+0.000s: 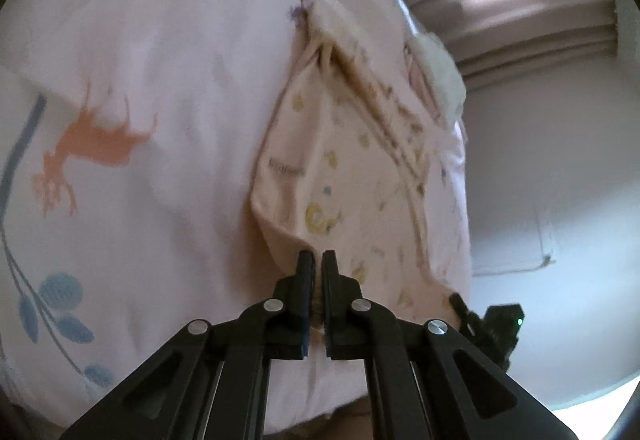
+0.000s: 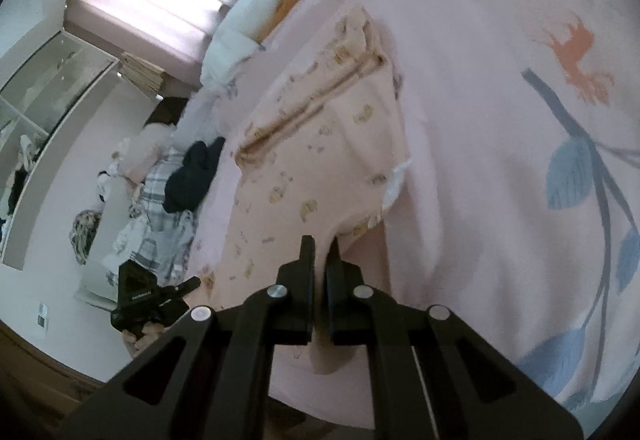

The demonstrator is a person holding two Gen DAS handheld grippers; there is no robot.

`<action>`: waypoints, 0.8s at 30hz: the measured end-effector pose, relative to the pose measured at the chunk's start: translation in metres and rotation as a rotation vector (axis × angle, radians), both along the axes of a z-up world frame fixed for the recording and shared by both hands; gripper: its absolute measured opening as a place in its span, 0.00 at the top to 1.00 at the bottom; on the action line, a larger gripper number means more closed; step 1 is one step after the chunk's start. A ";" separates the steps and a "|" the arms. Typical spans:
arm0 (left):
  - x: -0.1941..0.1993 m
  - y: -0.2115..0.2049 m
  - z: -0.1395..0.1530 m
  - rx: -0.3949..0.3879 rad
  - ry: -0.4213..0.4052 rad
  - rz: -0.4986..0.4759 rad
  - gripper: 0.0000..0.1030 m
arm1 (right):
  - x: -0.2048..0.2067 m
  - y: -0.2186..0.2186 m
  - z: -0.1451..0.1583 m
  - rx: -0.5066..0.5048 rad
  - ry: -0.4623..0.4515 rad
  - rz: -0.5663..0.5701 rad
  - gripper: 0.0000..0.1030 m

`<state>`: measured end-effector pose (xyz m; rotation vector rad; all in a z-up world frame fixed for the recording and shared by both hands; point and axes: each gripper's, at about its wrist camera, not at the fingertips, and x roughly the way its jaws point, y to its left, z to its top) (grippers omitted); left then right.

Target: Fold small clothes

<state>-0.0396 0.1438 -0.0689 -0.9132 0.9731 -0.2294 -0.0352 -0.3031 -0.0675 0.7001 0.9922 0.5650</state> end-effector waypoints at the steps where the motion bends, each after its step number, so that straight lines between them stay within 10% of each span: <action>1: 0.003 0.001 0.004 -0.002 -0.017 0.002 0.98 | 0.004 0.000 0.004 -0.005 -0.012 -0.009 0.95; 24: 0.098 0.024 0.030 -0.255 -0.249 0.223 0.98 | 0.117 0.012 0.059 0.098 -0.094 -0.105 0.95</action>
